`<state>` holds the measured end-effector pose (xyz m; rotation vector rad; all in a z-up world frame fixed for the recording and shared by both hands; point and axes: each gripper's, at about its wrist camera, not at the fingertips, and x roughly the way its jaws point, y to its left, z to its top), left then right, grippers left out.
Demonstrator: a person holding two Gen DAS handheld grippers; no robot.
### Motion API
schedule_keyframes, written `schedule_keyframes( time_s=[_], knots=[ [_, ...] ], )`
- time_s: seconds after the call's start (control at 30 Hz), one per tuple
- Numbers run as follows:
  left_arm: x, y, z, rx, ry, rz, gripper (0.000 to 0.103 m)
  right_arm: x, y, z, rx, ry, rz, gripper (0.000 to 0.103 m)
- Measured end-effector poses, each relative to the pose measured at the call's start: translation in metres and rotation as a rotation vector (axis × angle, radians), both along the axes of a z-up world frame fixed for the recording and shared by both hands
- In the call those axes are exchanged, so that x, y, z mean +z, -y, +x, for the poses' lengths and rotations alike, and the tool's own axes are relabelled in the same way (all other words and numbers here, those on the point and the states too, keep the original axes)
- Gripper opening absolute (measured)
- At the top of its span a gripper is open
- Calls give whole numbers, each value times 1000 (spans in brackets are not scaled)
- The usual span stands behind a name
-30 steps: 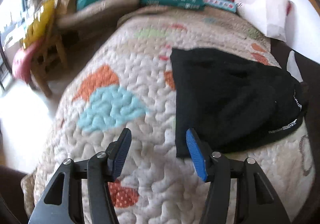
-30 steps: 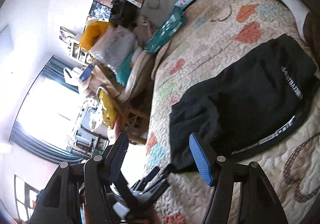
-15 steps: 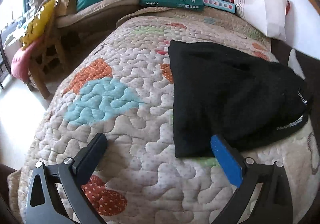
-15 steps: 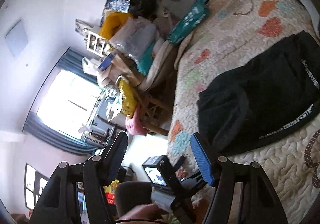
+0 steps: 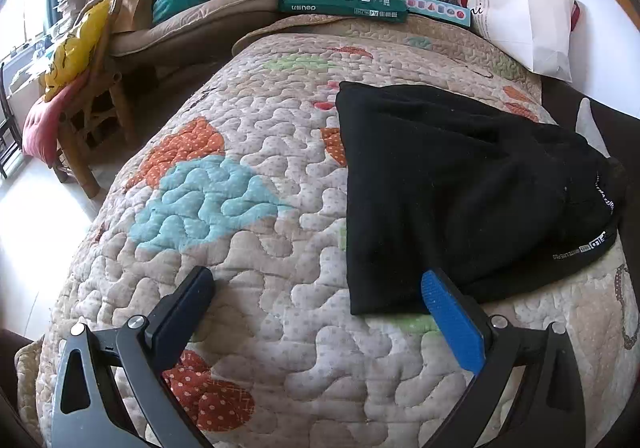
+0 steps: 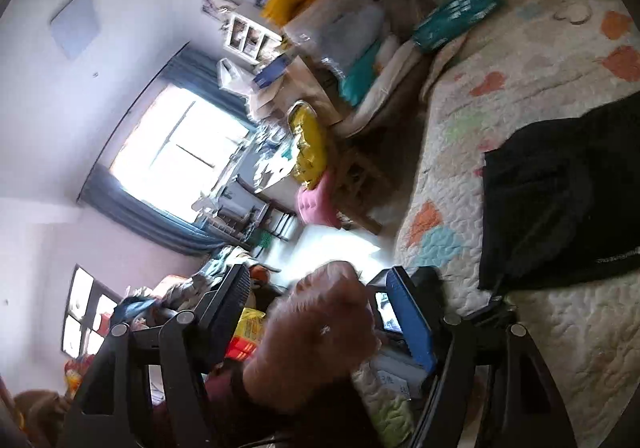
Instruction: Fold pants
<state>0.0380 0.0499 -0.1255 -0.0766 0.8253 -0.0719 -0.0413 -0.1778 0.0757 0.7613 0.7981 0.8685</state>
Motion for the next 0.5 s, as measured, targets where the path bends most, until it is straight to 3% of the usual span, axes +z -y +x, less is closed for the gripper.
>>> schedule_keyframes(
  time_s=[0.1, 0.2, 0.37, 0.5],
  knots=[
    [0, 0, 0, 0, 0, 1, 103, 1, 11, 2, -64, 36, -56, 76],
    [0, 0, 0, 0, 0, 1, 103, -16, 37, 13, -140, -22, -23, 77],
    [0, 0, -1, 0, 0, 0, 103, -44, 37, 28, -132, -116, 67, 78],
    [0, 0, -1, 0, 0, 0, 103, -33, 26, 22, -92, -108, 51, 77]
  ],
)
